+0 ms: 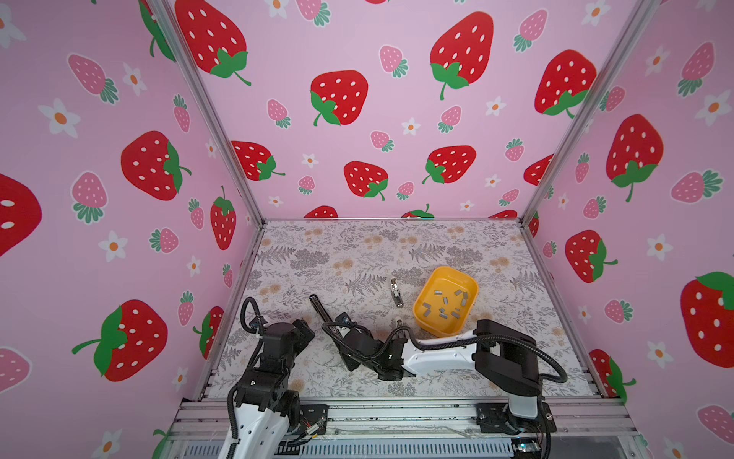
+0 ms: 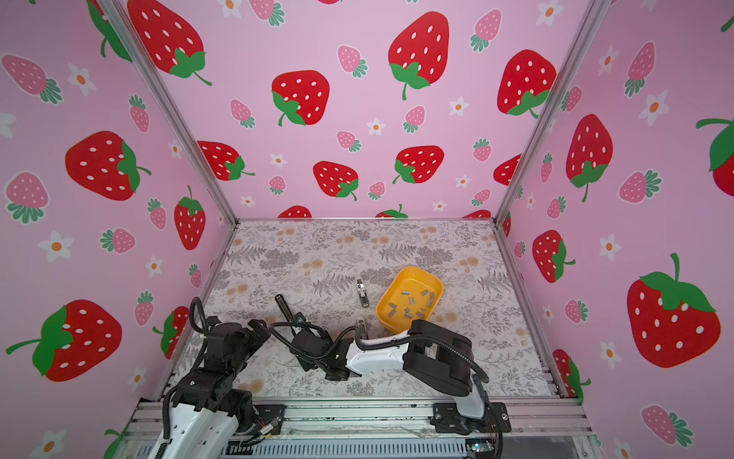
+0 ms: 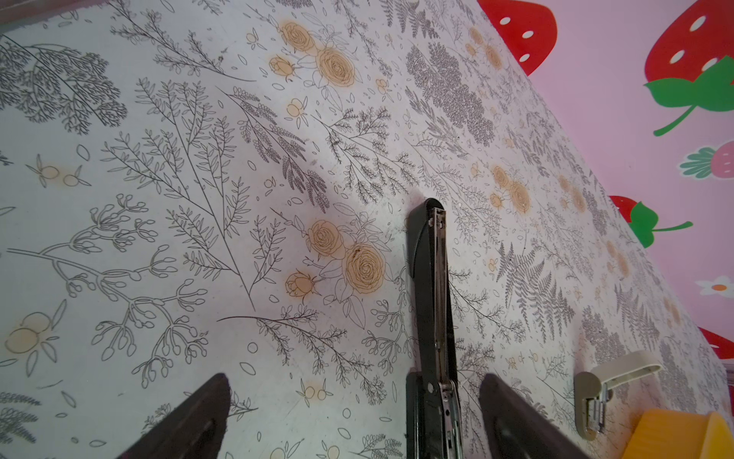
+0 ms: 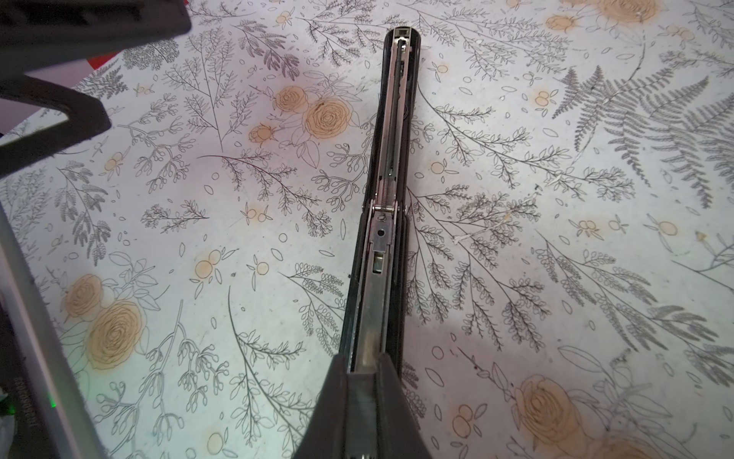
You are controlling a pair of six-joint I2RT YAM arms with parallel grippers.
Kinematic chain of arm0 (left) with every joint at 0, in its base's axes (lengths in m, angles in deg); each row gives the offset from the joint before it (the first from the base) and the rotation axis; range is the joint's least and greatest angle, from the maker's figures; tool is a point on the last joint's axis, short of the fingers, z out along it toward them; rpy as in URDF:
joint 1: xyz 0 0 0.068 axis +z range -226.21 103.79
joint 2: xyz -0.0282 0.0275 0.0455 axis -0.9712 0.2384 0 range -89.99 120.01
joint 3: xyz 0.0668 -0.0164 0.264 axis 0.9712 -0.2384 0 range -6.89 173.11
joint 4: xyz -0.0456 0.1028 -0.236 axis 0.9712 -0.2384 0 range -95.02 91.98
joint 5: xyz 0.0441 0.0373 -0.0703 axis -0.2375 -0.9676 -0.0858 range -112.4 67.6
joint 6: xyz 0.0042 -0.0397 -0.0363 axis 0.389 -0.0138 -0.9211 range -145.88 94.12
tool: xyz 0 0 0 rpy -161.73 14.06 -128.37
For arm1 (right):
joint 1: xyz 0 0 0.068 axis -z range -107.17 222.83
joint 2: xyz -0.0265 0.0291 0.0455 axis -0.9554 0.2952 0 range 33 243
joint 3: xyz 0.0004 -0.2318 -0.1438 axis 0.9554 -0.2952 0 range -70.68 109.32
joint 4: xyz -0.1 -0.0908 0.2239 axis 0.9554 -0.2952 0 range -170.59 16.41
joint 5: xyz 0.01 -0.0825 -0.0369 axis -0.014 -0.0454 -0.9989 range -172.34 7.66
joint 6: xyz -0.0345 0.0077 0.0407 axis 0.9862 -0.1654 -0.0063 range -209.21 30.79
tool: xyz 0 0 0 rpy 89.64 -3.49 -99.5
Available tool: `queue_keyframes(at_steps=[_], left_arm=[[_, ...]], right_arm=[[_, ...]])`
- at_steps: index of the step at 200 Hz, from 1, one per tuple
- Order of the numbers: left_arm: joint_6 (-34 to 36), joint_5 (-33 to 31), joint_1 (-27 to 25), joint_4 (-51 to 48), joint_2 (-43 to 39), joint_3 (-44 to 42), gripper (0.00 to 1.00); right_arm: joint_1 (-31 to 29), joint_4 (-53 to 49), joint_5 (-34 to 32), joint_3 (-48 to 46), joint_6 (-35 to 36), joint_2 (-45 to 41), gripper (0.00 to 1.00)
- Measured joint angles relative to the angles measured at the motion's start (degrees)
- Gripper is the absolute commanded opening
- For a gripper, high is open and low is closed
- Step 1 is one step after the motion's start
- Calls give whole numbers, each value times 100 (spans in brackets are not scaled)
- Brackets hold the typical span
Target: Load the staples into the stapler
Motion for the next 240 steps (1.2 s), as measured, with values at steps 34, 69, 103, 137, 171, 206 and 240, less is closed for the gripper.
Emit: queue_keyframes(at_steps=[34,69,103,137,171,206,240], left_arm=[[0,-2,0,0,0,-2,99],[0,-2,0,0,0,-2,99],[0,-2,0,0,0,-7,99],[0,-2,0,0,-7,-11,99],[-2,-2,0,0,-7,-17,99],[0,-2,0,2,-7,-35,99],[0,-2,0,2,-7,-37,99]], right_arm=[[17,-11,9,28,7,20,8],[26,-26,17,87,11,55,8],[31,-26,68,116,11,122,8],[33,-31,81,116,9,157,8],[33,-33,81,116,9,157,8],[33,-37,74,116,9,157,8],[33,-42,70,116,11,157,8]])
